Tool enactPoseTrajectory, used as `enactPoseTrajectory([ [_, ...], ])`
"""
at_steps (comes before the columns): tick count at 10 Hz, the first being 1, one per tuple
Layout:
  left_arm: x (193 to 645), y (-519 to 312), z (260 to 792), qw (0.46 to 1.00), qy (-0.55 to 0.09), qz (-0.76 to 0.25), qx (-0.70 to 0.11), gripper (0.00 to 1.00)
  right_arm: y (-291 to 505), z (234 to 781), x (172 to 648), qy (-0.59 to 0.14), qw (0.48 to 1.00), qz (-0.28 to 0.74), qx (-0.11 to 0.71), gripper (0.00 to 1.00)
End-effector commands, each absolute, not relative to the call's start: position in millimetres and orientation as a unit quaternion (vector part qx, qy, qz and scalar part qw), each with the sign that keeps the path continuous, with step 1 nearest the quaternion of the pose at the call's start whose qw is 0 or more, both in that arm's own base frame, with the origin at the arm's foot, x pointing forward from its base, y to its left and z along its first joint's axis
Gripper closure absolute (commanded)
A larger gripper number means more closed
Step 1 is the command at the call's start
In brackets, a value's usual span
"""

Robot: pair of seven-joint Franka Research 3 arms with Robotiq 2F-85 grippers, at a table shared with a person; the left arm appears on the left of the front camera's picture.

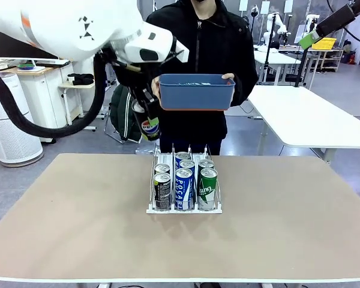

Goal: Fill the beverage cans into the dispenser.
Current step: Place the picked Pepsi coke in the line of the Automatic Can Dispenser with the same cans.

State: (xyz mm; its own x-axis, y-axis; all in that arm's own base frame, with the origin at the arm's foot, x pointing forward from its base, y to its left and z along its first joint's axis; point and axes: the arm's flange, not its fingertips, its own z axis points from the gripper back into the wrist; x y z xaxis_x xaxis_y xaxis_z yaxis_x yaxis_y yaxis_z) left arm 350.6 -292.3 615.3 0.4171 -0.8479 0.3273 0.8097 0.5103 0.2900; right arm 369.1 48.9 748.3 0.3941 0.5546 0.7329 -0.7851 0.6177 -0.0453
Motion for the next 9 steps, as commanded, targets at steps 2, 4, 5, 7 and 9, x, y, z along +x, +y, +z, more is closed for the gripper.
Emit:
enactPoseTrajectory([
  [2,351,-292,615,0.841,-0.220,-0.493,0.043,0.42,48,748,370,-0.370,0.819,0.408,0.160,0.00],
  [4,351,-292,615,0.841,-0.220,-0.493,0.043,0.42,48,748,370,-0.370,0.819,0.408,0.160,0.00],
  [5,351,-292,615,0.841,-0.220,-0.493,0.043,0.42,48,748,370,-0.370,0.819,0.408,0.160,0.00],
  [7,358,-291,603,0.838,-0.200,-0.507,0.025,0.42,48,748,370,-0.370,0.819,0.408,0.160,0.00],
  [9,344,-292,597,0.834,-0.200,-0.512,0.033,0.42,48,748,370,-0.370,0.819,0.408,0.160,0.00],
])
